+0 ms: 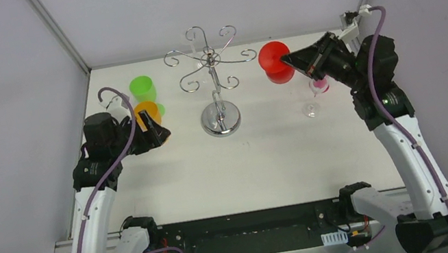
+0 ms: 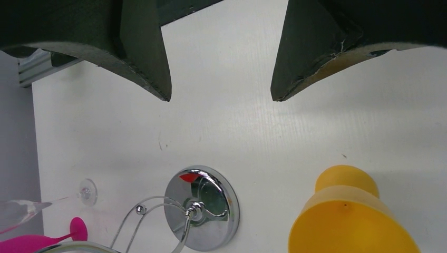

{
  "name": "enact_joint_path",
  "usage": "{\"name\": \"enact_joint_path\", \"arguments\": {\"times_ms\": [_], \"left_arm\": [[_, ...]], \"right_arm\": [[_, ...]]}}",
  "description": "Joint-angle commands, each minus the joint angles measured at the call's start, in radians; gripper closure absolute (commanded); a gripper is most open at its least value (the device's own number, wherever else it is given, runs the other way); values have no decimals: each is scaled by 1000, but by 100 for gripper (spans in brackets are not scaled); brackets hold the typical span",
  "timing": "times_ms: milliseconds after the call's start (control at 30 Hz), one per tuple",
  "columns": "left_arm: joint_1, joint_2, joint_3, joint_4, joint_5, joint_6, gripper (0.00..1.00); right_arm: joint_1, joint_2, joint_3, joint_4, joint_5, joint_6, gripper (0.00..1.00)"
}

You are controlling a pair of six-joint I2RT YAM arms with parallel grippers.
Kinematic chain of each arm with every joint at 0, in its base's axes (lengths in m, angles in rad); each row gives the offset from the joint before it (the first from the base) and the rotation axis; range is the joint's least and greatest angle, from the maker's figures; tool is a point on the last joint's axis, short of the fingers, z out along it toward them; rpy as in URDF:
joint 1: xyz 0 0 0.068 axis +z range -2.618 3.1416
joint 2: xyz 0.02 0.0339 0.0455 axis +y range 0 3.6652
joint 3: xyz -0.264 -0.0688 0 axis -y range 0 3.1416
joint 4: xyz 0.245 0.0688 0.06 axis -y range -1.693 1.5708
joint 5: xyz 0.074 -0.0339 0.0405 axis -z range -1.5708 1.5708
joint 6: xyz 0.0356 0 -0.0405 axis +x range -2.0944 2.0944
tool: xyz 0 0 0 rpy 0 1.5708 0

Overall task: Take the wine glass off the wine glass rack
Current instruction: Place the wine glass at the center of the board.

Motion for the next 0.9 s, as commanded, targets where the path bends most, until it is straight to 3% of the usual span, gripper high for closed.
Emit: {"name": "enact_joint_path", "arguments": {"times_ms": [0, 167, 467, 600, 867], "left_arm": [[5, -56, 50, -50, 89, -36, 29], [5, -83, 61, -85, 209, -98, 28], [5, -103, 59, -86, 461, -260, 28], [4, -129, 59, -79, 527, -326, 28], [4, -227, -22, -63, 636, -425, 28]], "right_arm": [[-7, -87, -57, 11, -99, -67, 100], [2, -176, -127, -10, -185, -134, 100], [188, -316, -242, -120, -169, -383, 100], [324, -352, -285, -155, -127, -491, 100], [657, -351, -333, -168, 107, -647, 100]]}}
